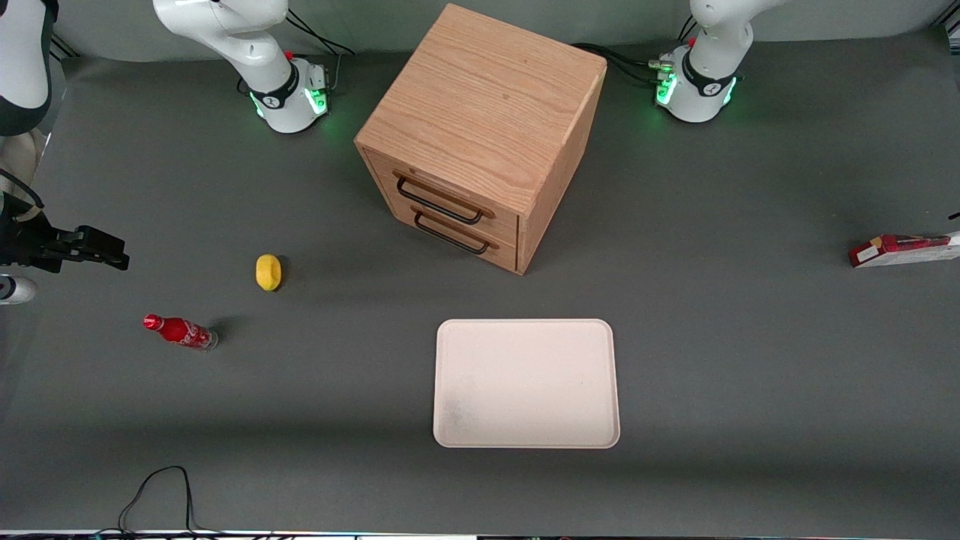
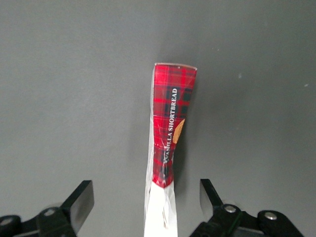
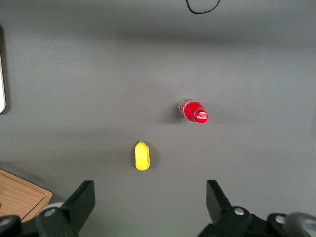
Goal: Place red cookie box on tray
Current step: 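Lift the shortbread box upright with the left gripper and carry it toward the tray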
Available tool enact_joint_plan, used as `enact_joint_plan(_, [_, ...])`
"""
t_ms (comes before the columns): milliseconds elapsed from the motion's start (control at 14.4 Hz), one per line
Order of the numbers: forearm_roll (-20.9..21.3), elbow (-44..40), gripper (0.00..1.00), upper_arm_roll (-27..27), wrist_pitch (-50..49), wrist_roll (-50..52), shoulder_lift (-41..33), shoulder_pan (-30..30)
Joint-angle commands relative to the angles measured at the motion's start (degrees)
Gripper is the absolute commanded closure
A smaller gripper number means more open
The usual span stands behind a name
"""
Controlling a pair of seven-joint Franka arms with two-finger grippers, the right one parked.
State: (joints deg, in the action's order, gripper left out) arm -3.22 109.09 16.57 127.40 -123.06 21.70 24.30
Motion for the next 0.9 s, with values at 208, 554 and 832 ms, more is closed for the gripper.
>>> enact_joint_plan(208, [-5.21,1.83,0.13,0.04,4.35,-4.47,3.78,0.48])
enact_joint_plan(554, [-5.13,1.56,1.00,0.21,4.35,-4.21,4.93,0.22])
enact_joint_plan(832, [-5.13,1.39,1.00,0.30,5.23,-3.51,4.93,-0.48])
